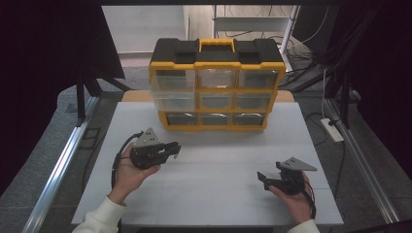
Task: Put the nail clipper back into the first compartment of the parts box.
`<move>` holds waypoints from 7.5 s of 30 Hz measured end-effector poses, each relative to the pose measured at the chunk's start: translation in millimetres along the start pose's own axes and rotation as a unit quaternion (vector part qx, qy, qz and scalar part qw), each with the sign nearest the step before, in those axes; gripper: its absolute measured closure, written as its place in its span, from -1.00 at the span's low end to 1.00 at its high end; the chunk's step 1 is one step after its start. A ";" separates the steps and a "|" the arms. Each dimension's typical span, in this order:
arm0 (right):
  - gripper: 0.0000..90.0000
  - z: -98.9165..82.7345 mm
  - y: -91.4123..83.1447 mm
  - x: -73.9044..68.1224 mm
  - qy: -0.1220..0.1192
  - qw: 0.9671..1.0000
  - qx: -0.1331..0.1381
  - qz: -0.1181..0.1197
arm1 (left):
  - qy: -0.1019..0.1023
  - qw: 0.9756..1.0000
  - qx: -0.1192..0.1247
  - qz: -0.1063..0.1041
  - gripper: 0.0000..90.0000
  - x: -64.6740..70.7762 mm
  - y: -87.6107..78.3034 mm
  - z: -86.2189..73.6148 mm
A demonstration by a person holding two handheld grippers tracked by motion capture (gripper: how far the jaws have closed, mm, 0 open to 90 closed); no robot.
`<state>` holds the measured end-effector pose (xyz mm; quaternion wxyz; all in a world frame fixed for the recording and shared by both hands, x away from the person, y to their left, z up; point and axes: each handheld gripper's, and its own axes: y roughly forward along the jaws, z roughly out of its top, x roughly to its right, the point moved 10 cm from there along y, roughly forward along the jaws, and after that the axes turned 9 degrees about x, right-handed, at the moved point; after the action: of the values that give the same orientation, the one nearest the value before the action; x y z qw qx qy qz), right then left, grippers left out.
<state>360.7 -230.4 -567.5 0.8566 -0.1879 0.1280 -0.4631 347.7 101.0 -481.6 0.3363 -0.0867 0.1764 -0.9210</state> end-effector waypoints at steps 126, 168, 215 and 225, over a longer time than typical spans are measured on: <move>-0.65 -0.5 1.0 2.3 0.002 1.000 -0.004 -0.004 | 0.029 0.989 0.138 0.053 0.77 -33.7 -54.4 172.4; -0.65 -0.2 0.9 2.0 0.006 1.000 -0.002 -0.004 | 0.011 0.986 0.133 0.096 0.77 -69.5 -32.8 192.4; -0.65 -0.8 1.2 1.8 0.002 1.000 -0.004 -0.004 | -0.008 0.984 0.172 0.038 -0.36 -51.1 -46.7 168.7; -0.65 -0.8 1.2 1.6 0.002 1.000 -0.003 -0.004 | -0.003 0.985 0.170 0.010 -0.36 -29.7 -50.0 160.5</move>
<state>362.2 -231.3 -568.9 0.8539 -0.1901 0.1309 -0.4664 385.5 113.0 -315.6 0.3561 -0.0291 0.0169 -0.9339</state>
